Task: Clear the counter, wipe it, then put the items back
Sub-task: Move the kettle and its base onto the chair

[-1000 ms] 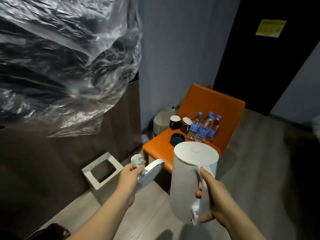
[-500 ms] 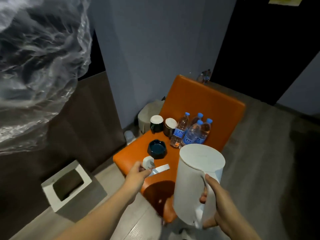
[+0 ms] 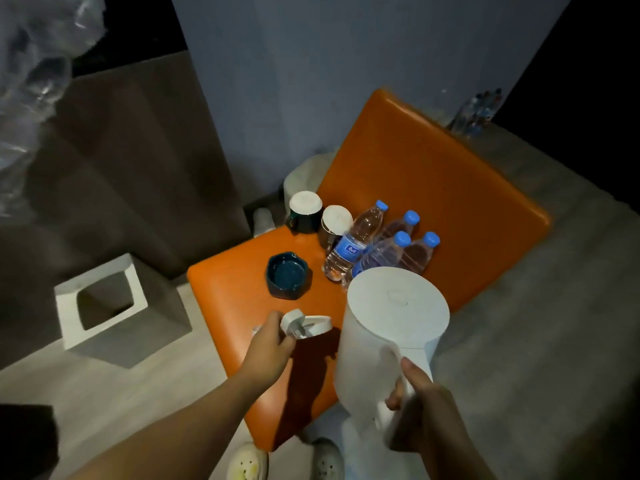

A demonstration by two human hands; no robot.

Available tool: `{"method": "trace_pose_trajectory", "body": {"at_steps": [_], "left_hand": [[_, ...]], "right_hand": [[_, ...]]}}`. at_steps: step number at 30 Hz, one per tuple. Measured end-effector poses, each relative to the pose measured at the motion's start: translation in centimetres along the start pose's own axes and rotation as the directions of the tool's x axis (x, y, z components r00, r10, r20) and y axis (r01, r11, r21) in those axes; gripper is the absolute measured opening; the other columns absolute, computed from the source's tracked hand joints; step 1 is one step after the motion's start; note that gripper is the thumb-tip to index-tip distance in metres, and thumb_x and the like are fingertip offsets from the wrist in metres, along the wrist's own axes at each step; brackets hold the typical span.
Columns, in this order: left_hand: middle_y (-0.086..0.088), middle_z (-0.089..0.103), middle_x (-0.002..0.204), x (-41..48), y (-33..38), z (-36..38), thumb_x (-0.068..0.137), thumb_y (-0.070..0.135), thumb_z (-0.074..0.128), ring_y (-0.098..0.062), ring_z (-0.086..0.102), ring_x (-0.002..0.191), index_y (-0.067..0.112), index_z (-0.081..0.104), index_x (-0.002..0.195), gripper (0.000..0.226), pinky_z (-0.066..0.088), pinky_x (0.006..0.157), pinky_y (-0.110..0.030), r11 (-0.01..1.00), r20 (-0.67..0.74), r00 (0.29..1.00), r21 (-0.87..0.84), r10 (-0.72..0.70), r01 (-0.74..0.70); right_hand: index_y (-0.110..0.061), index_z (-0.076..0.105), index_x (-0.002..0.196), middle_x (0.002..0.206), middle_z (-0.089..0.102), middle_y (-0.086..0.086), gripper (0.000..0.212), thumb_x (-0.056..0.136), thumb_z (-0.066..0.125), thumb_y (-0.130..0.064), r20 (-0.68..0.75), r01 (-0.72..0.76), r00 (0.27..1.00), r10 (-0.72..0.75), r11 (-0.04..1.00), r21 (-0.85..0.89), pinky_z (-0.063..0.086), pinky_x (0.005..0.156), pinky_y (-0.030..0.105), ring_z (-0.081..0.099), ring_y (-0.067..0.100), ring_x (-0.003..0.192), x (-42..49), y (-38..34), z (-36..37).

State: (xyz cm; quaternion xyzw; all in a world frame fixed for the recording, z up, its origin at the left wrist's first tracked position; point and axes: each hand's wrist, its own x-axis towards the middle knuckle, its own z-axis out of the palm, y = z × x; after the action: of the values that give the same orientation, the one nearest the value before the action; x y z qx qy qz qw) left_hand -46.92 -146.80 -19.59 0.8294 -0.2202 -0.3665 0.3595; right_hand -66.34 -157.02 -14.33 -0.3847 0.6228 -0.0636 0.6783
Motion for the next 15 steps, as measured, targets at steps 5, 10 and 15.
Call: {"method": "trace_pose_trajectory", "body": {"at_steps": [5, 10, 15], "left_hand": [[-0.003, 0.046, 0.101, 2.7, -0.9, 1.4, 0.086, -0.002, 0.052, -0.017, 0.047, 0.092, 0.017, 0.043, 0.088, 0.021, 0.038, 0.067, -0.014, 0.974, 0.032, 0.994, 0.197, 0.109, -0.113], [0.0, 0.036, 0.104, 5.0, -4.0, 0.8, 0.085, -0.002, 0.052, -0.019, 0.043, 0.093, 0.017, 0.037, 0.09, 0.025, 0.036, 0.071, -0.018, 0.867, 0.275, 0.953, 0.437, 0.127, -0.241], [-0.006, 0.029, 0.146, 5.9, -7.0, 0.4, 0.089, -0.002, 0.047, -0.024, 0.024, 0.138, 0.007, 0.047, 0.121, 0.033, 0.021, 0.103, -0.014, 0.732, 0.436, 0.897, 0.588, 0.07, -0.343]], "right_hand": [[-0.001, 0.055, 0.071, 0.068, 0.054, 0.013, 0.039, 0.094, 0.05, -0.032, 0.063, 0.061, 0.996, -0.058, 0.997, -0.048, 0.047, 0.076, 0.037, 0.053, 0.025, 0.072, 1.9, 0.1, 0.4], [-0.004, 0.051, 0.064, 0.059, 0.049, 0.011, 0.032, 0.092, 0.055, -0.02, 0.064, 0.088, 0.995, -0.081, 0.991, -0.099, 0.047, 0.068, 0.034, 0.051, 0.021, 0.059, 3.4, 0.4, 1.3], [-0.013, 0.059, 0.047, 0.053, 0.051, 0.012, 0.037, 0.064, 0.071, -0.043, 0.101, 0.07, 0.993, -0.063, 0.996, -0.061, 0.041, 0.065, 0.04, 0.045, 0.027, 0.053, 2.6, 1.3, 1.9]]}}
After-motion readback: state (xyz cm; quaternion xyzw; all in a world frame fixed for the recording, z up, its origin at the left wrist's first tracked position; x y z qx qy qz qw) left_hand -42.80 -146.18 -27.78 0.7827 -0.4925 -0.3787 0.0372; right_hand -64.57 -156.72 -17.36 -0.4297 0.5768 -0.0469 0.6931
